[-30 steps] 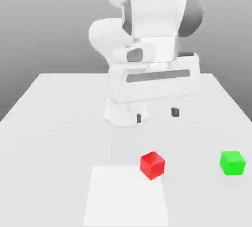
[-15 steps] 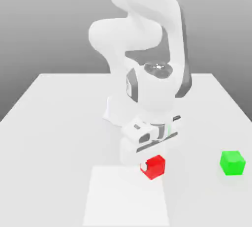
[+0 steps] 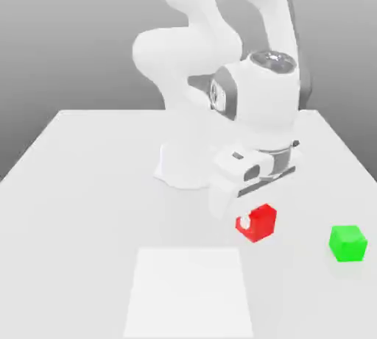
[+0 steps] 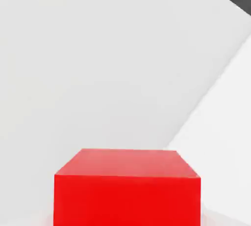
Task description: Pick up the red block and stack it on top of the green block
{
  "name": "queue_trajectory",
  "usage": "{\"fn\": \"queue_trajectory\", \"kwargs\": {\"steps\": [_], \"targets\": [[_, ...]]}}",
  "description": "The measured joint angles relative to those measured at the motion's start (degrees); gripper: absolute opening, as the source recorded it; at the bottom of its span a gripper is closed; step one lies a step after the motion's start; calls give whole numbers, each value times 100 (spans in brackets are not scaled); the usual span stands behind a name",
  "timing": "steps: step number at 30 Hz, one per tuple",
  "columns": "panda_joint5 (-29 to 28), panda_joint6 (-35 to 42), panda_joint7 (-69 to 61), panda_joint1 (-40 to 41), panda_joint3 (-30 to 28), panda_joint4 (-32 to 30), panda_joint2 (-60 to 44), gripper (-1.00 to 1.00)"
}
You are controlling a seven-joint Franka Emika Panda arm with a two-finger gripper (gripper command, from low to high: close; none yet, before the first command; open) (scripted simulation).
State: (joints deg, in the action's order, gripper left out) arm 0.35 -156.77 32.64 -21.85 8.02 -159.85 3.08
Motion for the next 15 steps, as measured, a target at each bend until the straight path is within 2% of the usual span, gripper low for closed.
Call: {"fn": "queue_trajectory", "kwargs": {"steps": [6, 11, 12, 15], "targets": [[-73, 515, 929, -1154, 484, 880, -368, -100], [-539, -216, 1395, -1355, 251, 1051, -1291, -100], [-624, -356, 1459, -1388, 199, 1061, -1443, 100], [-624, -356, 1459, -1388, 199, 1061, -1443, 100]]}}
